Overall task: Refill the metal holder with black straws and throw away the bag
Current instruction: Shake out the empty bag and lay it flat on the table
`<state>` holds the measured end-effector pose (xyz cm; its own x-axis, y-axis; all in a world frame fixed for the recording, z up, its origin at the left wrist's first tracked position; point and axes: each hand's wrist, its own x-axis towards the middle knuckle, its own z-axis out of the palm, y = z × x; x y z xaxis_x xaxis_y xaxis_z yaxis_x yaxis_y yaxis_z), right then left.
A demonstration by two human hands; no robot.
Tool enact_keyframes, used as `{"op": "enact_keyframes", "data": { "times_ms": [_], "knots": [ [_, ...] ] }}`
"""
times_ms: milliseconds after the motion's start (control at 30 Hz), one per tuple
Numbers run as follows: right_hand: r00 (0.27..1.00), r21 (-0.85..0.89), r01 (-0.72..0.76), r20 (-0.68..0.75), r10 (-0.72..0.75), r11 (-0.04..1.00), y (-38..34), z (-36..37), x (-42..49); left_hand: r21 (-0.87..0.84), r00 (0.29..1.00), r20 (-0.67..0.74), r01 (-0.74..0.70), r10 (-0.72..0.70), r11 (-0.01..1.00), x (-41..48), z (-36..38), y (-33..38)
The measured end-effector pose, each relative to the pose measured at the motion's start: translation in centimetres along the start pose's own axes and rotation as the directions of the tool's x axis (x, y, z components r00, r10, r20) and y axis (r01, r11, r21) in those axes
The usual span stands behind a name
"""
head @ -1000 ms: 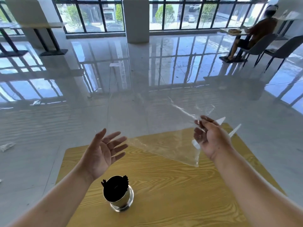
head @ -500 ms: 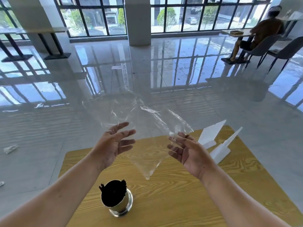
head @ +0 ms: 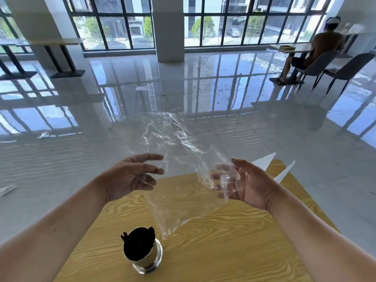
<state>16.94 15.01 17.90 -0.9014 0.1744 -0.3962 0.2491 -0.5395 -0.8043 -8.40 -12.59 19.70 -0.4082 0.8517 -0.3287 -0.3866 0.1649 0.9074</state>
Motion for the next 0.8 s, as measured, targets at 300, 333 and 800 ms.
{"op": "enact_keyframes", "data": {
  "times_ms": [300, 333, 800],
  "knots": [
    [0.990, -0.108, 0.088, -0.097, -0.099, 0.990, -0.4, 2.6, 1.3, 0.195, 0.998, 0.051, 0.031, -0.042, 0.980, 0.0, 1.2, 1.1],
    [0.985, -0.108, 0.107, -0.125, -0.120, 0.988, -0.4, 2.7, 1.4, 0.191, 1.000, -0.012, 0.012, -0.010, 0.981, 0.3, 1.2, 1.0],
    [0.922, -0.220, 0.167, -0.310, -0.231, 0.961, -0.6, 1.5, 1.5, 0.337, 0.902, -0.373, -0.090, 0.220, 0.937, 1.6, 0.4, -0.7]
  ]
}}
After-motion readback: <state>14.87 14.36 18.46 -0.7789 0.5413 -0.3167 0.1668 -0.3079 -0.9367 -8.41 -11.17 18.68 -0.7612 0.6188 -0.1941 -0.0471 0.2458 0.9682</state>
